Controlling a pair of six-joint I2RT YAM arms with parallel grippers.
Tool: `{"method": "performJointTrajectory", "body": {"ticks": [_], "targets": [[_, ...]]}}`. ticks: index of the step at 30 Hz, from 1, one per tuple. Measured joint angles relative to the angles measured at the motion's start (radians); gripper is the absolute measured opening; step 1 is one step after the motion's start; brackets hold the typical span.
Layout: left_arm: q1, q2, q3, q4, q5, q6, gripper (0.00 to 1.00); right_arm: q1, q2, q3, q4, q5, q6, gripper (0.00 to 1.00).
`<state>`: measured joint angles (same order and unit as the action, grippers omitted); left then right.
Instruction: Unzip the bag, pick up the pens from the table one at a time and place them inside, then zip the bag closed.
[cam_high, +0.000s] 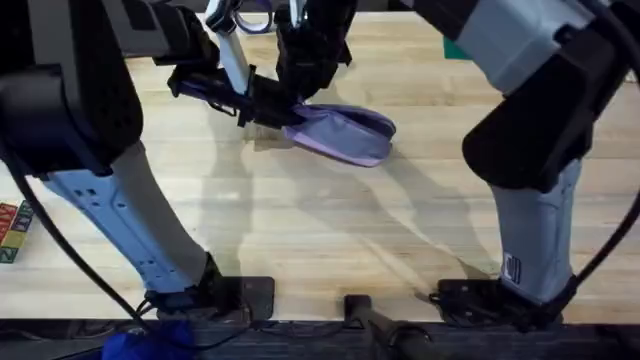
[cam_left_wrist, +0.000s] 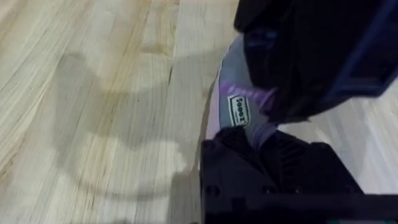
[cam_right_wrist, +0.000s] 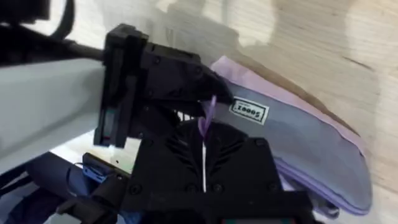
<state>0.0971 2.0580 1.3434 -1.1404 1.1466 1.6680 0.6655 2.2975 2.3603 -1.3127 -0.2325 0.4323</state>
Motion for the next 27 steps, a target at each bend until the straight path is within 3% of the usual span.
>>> {"method": "performJointTrajectory", "body": {"ticks": [16, 27], "targets": [[0.004, 0.000, 0.000, -0.003, 0.009, 0.000, 0.042, 0.000, -0.013, 0.027, -0.019, 0.005, -0.015, 0.031], [0.003, 0.000, 0.000, -0.005, 0.009, 0.000, 0.042, -0.008, -0.013, 0.042, -0.127, 0.120, -0.022, 0.032]]}}
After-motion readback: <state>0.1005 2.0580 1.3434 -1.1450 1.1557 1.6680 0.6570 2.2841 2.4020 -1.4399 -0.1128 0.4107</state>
